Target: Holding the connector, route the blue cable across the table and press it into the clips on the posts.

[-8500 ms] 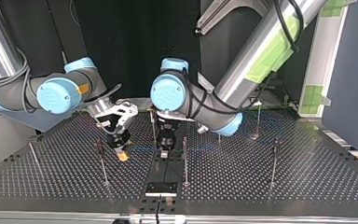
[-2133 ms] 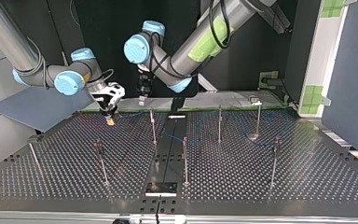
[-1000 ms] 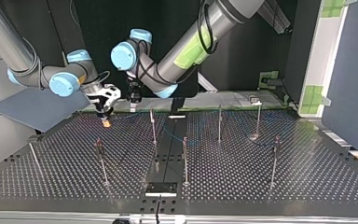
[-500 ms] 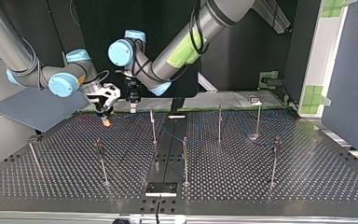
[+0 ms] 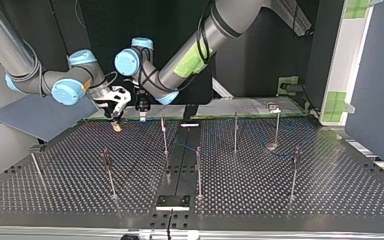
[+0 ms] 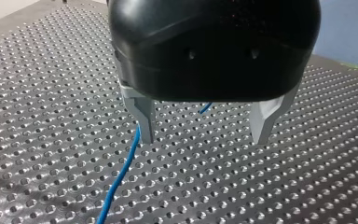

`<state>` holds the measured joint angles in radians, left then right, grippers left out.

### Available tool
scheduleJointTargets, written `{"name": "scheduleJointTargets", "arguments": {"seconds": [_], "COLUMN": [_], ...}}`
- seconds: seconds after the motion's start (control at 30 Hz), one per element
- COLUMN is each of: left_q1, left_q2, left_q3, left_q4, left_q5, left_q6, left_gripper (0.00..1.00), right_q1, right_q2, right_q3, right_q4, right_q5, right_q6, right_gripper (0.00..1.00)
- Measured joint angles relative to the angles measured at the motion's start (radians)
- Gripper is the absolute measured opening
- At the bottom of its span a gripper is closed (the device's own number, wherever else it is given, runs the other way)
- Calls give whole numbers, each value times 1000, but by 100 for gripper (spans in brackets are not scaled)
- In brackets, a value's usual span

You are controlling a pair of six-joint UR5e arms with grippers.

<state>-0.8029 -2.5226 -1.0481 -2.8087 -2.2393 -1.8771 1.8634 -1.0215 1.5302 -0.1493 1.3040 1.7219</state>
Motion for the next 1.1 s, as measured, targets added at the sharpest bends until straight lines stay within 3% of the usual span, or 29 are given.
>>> {"name": "scheduleJointTargets", "arguments": {"seconds": [0.33,0.77,1.1], "left_q1": [2,-20,-12], "left_q2": [-5,-5,-3], "left_q3": [64,-30,-85], "left_q4": [-9,61,71], "left_q5": [-18,-18,-59], "left_q6": [2,1,4], "left_gripper": [100,100,100], "right_q1": [-3,-17,-21], "right_q2": [-2,-1,-1], "right_q3": [0,0,0], "right_q4": [-3,-40,-42], "right_q5": [1,0,0], "right_q6": [7,15,18], "right_gripper": [0,0,0]}}
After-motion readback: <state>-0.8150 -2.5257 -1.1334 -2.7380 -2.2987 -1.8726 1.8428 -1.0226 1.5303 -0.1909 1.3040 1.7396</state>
